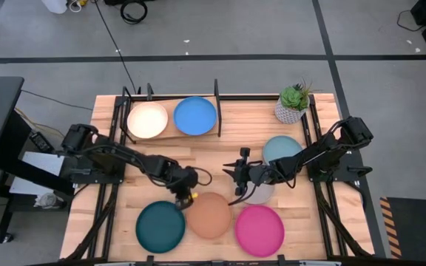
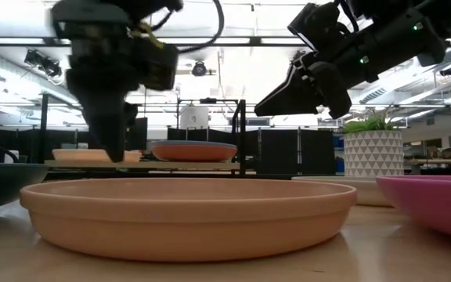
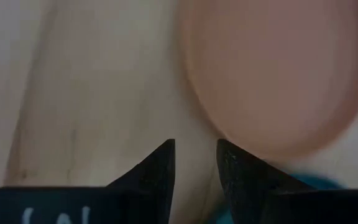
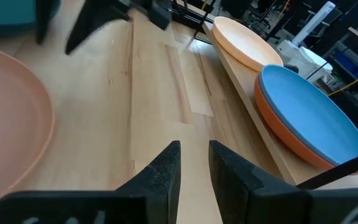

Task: Place and stack plates onto a shelf
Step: Stack the light brown plate on the light pink plate

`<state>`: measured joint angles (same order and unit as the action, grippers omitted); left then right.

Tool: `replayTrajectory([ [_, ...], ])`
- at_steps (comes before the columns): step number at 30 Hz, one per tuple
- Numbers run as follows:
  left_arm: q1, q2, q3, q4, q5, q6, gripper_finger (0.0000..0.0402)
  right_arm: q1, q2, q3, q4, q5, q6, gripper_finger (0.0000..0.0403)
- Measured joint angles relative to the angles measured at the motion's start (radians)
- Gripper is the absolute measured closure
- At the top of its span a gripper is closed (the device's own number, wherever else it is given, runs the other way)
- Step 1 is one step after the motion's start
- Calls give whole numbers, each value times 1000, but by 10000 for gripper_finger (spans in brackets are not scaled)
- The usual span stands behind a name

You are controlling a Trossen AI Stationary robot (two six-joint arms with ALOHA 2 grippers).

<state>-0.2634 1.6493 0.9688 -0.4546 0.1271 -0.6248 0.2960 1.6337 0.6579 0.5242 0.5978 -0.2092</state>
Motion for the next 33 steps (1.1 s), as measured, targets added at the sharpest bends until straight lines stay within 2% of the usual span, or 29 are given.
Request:
replayTrajectory([
  [7, 21, 69, 0, 60, -14, -121, 276, 0, 0, 0, -8, 0, -2, 314],
  [24, 10, 88, 0, 142, -12, -176, 276, 1, 0, 0, -3, 0, -3, 314],
  [33, -23, 88, 0, 144, -80, -175, 276, 1, 0, 0, -2, 0, -3, 314],
])
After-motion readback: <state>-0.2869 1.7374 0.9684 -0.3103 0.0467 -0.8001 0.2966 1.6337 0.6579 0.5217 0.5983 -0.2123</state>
